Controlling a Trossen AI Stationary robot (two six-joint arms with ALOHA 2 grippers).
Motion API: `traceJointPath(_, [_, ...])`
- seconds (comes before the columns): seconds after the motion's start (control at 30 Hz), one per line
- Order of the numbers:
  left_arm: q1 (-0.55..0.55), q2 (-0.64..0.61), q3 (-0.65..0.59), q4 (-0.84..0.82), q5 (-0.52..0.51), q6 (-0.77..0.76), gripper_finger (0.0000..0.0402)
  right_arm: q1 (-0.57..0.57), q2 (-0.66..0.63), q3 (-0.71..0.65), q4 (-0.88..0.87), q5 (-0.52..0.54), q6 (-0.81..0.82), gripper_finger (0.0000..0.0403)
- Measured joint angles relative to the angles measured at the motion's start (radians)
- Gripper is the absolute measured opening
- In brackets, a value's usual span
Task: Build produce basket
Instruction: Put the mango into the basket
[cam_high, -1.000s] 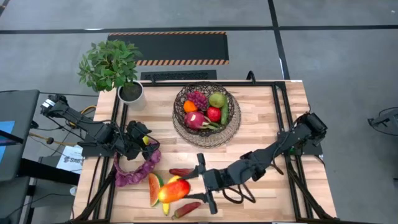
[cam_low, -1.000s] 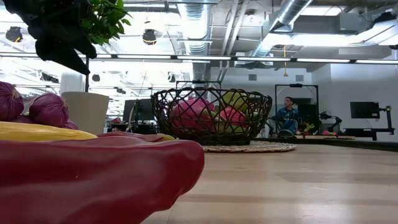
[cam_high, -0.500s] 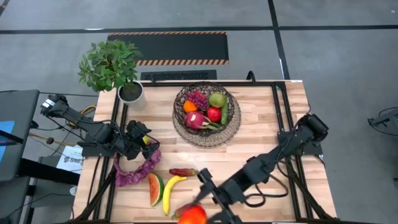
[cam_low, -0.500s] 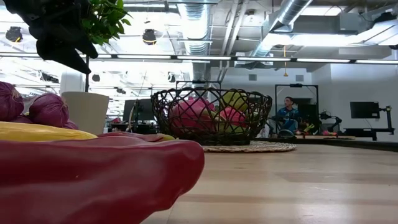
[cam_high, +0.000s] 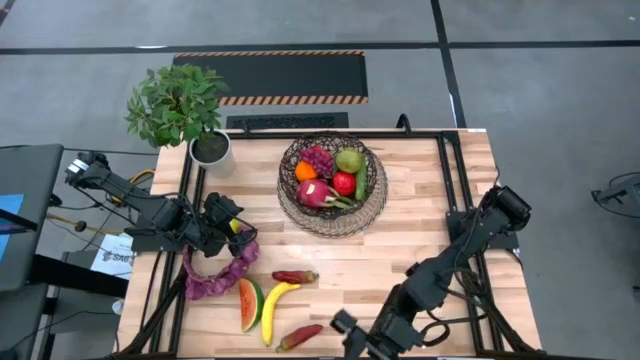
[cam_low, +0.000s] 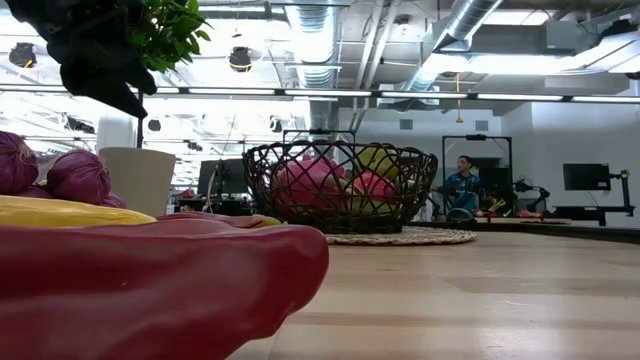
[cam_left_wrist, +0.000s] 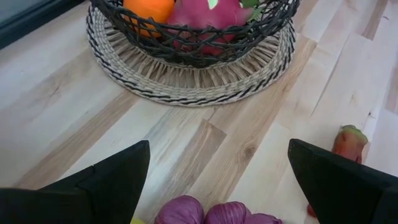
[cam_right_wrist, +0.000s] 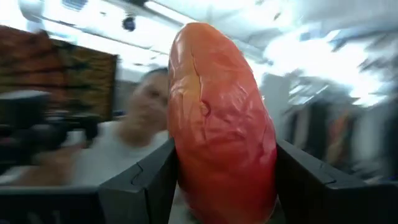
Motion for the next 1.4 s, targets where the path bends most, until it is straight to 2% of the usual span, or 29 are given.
traceJointPath(0.07, [0.0,0.0,0.0,0.0,0.0,0.009,0.0368,0.0,0.0,0.0,-0.046,-0.063,0.094,0.0235])
traceJointPath(0.17, [0.0,0.0,0.0,0.0,0.0,0.025,0.0368,0.0,0.0,0.0,-0.091,-0.078,0.161,0.0235])
traceJointPath(0.33, [0.0,0.0,0.0,0.0,-0.001,0.046,0.0368,-0.02,-0.001,0.0,-0.14,0.102,0.16,0.0235])
traceJointPath(0.43, [0.0,0.0,0.0,0.0,-0.002,0.052,0.0368,-0.061,-0.033,-0.001,-0.24,0.307,0.159,0.0235])
traceJointPath(0.67, [0.0,0.0,0.0,0.0,-0.013,0.048,0.0368,-0.202,-0.132,0.0,-0.663,0.993,0.161,0.0235])
traceJointPath(0.7, [0.0,0.0,0.0,0.0,-0.013,0.047,0.0368,-0.23,-0.136,0.0,-0.713,1.06,0.161,0.0235])
traceJointPath(0.77, [0.0,0.0,0.0,0.0,-0.013,0.047,0.0368,-0.284,-0.143,0.0,-0.813,1.131,0.162,0.0235])
traceJointPath(0.87, [0.0,0.0,0.0,0.0,-0.011,0.046,0.0368,-0.375,-0.14,0.0,-0.959,1.119,0.185,0.0235])
traceJointPath(1.0, [0.0,0.0,0.0,-0.001,-0.01,0.043,0.0368,-0.517,-0.122,-0.003,-1.129,0.984,0.206,0.0235])
traceJointPath(1.4, [0.0,0.0,0.0,-0.005,-0.013,0.028,0.0368,-0.945,-0.098,0.0,-1.259,0.593,-0.026,0.0233])
